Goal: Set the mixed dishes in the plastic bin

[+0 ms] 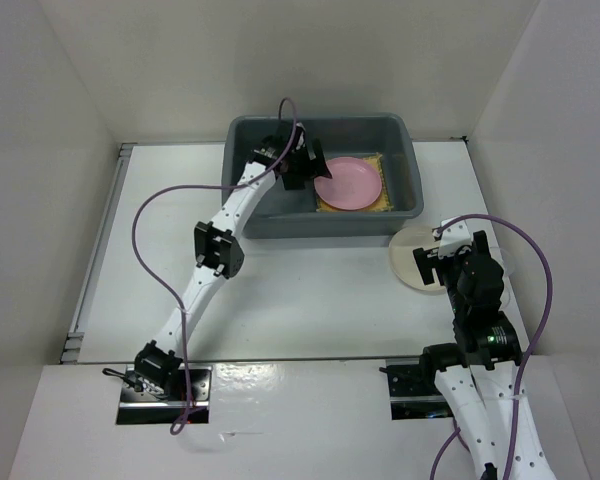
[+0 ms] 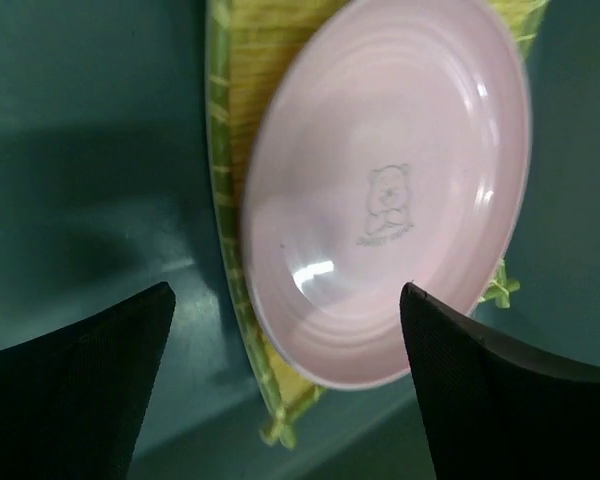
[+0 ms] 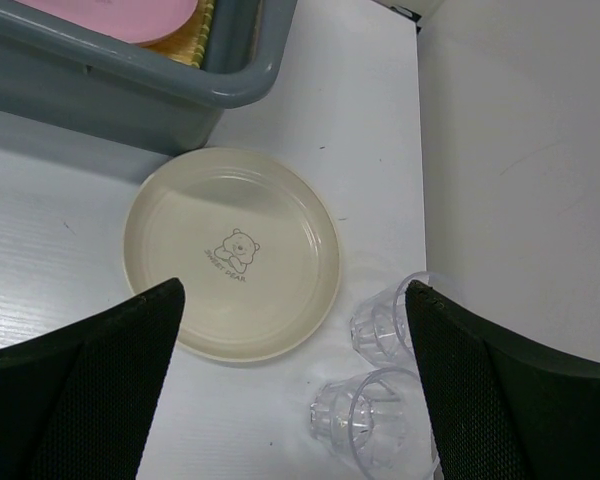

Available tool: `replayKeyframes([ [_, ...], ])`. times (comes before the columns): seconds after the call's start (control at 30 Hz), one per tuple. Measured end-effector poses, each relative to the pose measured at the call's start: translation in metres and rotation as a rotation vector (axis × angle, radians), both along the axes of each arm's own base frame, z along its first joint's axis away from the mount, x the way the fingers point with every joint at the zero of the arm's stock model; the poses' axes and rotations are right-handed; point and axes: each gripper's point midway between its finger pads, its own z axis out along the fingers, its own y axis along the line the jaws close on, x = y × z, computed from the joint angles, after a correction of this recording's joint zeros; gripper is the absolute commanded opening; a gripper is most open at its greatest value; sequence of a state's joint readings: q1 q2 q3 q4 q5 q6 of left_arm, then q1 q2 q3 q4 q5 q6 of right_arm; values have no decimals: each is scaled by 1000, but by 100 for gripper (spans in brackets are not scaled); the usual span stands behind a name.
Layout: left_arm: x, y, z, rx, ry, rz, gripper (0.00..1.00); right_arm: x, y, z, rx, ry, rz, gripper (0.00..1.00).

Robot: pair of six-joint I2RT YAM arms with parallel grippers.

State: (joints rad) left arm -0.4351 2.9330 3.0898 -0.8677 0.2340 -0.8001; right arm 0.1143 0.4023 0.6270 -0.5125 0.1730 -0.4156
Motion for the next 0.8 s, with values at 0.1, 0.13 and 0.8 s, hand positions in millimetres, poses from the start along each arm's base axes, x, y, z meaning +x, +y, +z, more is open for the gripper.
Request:
replayKeyframes([
  [0.1,-6,5,43,78,-82,16,100,0,0,0,0,0,0,95],
  [0.13,-11,6,65,98,-118,19,95,0,0,0,0,0,0,95],
  [0.8,-267,-166,5,260,145,-446,96,-3,-5,1,6,-20,-35,95],
])
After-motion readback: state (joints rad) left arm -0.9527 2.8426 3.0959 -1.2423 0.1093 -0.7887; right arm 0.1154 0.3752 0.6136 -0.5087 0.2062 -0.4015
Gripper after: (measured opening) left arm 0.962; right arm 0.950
